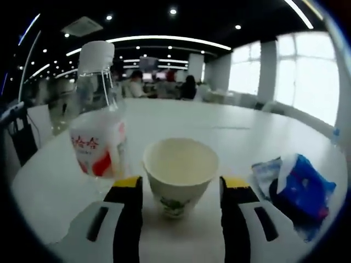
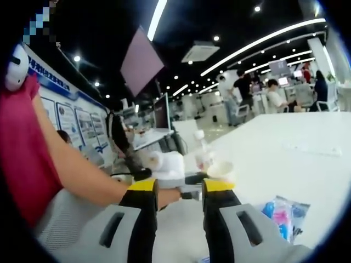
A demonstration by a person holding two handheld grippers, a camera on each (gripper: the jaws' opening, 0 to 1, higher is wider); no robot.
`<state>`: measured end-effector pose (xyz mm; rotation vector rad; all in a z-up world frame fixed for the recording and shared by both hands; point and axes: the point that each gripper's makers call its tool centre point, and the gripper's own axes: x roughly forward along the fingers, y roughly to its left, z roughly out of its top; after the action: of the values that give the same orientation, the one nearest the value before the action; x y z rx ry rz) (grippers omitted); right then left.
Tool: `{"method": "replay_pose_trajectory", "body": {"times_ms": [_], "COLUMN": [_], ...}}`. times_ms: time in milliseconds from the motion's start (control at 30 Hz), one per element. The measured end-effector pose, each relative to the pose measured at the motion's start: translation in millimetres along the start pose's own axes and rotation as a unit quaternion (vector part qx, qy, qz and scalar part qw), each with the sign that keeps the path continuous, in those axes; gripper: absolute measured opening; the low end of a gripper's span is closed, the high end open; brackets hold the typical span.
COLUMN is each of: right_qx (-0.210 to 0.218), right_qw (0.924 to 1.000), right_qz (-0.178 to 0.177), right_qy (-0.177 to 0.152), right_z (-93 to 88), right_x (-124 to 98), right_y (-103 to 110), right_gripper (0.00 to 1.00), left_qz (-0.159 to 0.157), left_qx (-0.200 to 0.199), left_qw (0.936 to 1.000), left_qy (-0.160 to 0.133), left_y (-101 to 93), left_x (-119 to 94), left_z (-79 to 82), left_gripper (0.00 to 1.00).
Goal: Arrange the tabletop items into an orderly group along one side of the table until the central work area is clear of visible clutter.
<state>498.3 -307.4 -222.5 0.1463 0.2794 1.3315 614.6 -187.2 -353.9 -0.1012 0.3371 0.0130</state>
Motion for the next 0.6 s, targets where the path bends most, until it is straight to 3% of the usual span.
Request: {"method": "replay_pose_trajectory", "body": {"times_ms": [233,400,600], "right_qx": [-0.001,-0.002,-0.003], "right_qw": [0.9999,0.9997,0.9994], "right_qz": [-0.007,-0.017,-0.024], "right_qy": [-0.008,-0.018,-0.024], "right_z": [4.4,10.5,14.1], "right_x": [-4,-9,-13], "right_y": [-4,-8,-11], "right_gripper": [0.32,0.32,0.33], "left_qz": [-0.016,-0.038,-0.042], "left_qx": [0.000,-0.003,0.003], "left_qw": [0.9999,0.9990,0.9985], "left_qy": [0.002,0.024,0.035], "left_y": [-10.1,-24.2,-22.8], "left_x": [-10,-19,-31], "left_z": [3.2,-2.3,-4.2], "left_gripper": [0.52,0.51,0.50]}}
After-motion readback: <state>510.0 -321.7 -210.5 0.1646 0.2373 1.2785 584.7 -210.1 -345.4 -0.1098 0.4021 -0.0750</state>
